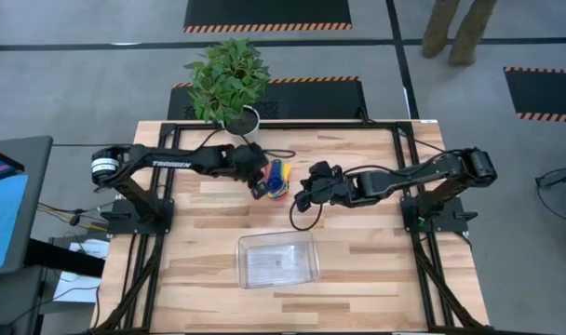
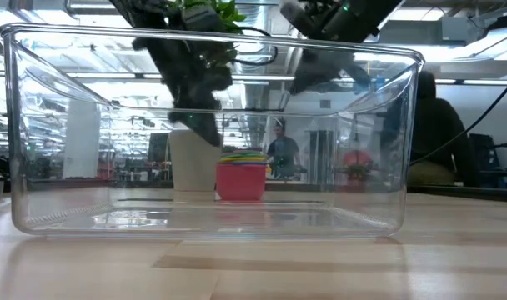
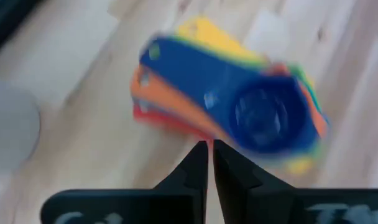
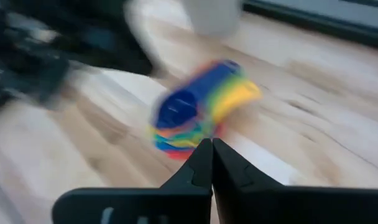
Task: Nest measuring cups in basket
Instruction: Adjust the colored stacked measuring cups
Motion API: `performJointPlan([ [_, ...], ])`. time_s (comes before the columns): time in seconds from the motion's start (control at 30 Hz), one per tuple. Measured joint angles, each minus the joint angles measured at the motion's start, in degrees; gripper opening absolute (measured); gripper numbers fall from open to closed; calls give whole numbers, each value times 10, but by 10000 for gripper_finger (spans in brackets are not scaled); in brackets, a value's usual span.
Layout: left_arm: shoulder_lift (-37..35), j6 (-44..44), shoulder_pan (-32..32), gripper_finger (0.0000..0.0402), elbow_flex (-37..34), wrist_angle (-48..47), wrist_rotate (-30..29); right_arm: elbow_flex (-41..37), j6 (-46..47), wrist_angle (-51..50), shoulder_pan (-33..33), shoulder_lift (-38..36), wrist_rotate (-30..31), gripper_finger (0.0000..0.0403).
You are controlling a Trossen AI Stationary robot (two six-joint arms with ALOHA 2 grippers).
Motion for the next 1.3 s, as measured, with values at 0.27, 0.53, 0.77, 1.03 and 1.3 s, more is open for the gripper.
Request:
performJointPlan([
  [0.27,-69,-59,-67,11,0,-151,-28,0,32,-88,-56,19,-44,8],
  [0.53,-64,-68,-54,11,-61,-58,-63,0,-34,-4,-161,120,-212,9],
  [0.77,-42,-56,-24,11,-82,-22,-60,0,-59,67,-171,155,-242,10],
  [1.03,6,-47,-6,11,-81,62,-10,0,-57,100,-173,182,-249,7],
  [1.3,21,-33,7,11,-70,92,-15,0,-65,151,-191,182,-246,5],
])
